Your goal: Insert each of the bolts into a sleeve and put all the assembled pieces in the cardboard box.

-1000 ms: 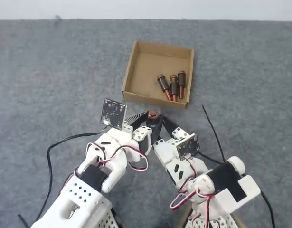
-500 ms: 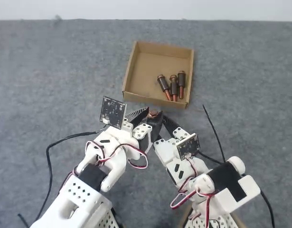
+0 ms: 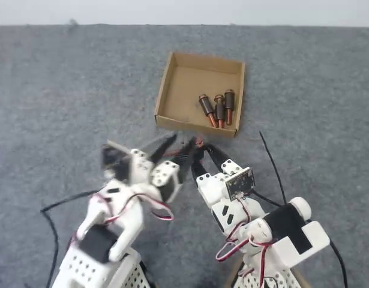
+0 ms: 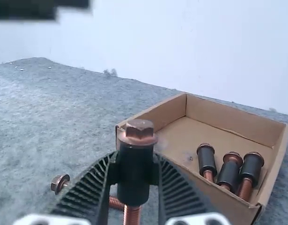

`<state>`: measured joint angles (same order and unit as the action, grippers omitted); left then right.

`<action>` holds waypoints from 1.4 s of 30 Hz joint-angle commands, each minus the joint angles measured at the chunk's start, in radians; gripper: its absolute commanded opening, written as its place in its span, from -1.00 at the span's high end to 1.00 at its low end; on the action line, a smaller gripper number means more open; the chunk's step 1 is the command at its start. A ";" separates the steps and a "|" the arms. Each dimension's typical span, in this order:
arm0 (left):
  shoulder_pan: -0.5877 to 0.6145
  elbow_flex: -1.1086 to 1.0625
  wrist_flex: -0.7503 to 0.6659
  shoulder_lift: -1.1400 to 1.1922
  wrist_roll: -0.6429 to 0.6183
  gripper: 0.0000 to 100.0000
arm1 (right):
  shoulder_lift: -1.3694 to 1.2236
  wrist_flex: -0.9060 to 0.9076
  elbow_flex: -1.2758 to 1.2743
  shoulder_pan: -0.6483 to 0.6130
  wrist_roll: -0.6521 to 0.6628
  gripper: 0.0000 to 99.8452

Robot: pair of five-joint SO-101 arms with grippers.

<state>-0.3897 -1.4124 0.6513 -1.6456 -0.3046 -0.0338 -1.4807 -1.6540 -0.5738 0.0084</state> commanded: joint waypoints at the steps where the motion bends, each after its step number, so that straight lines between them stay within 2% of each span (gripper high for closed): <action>1: 0.121 0.031 0.009 -0.153 0.005 0.73 | 0.008 -0.028 0.028 0.016 0.011 0.99; 13: 0.433 -0.005 -0.041 -0.173 0.005 0.73 | 0.008 -0.027 0.023 0.019 0.012 0.99; 18: 0.509 -0.182 -0.046 -0.173 0.008 0.99 | 0.008 -0.027 0.023 0.019 0.012 0.99; 21: 0.559 -0.272 -0.046 -0.173 0.009 0.96 | 0.008 -0.027 0.023 0.019 0.012 0.99; 26: 0.657 -0.272 0.026 -0.173 0.008 0.96 | 0.008 -0.027 0.023 0.019 0.012 0.99; 31: 0.661 -0.272 0.236 -0.172 0.008 0.96 | 0.010 -0.027 0.014 0.041 0.014 0.99; 36: 0.571 -0.272 0.384 -0.172 0.009 0.96 | 0.018 -0.031 0.011 0.051 0.014 0.99; 42: 0.554 -0.272 0.414 -0.170 0.011 0.96 | 0.018 -0.031 0.089 0.150 0.054 0.99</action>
<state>0.1734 -1.6947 1.0625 -1.8021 -0.3061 -0.0353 -1.4807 -1.6418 -0.4772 0.0130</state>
